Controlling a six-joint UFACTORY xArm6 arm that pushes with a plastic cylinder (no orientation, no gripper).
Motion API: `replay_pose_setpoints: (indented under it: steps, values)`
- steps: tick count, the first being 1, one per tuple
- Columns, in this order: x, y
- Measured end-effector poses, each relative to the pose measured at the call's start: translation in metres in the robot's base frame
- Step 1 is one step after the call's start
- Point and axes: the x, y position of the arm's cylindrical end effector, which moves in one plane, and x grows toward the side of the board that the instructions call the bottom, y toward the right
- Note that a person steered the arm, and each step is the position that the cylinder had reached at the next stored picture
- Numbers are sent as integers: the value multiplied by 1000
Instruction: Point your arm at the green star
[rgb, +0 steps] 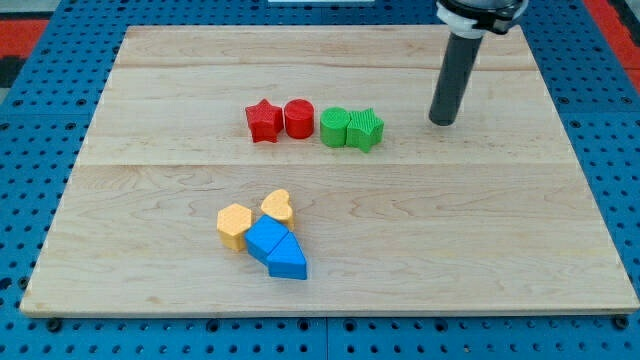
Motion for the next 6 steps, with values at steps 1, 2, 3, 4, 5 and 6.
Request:
replay_pose_setpoints:
  steps: [1, 2, 3, 4, 5, 6]
  values:
    - [0, -17]
    - [0, -27]
    - [2, -28]
    - [13, -28]
    - [17, -30]
    - [17, -36]
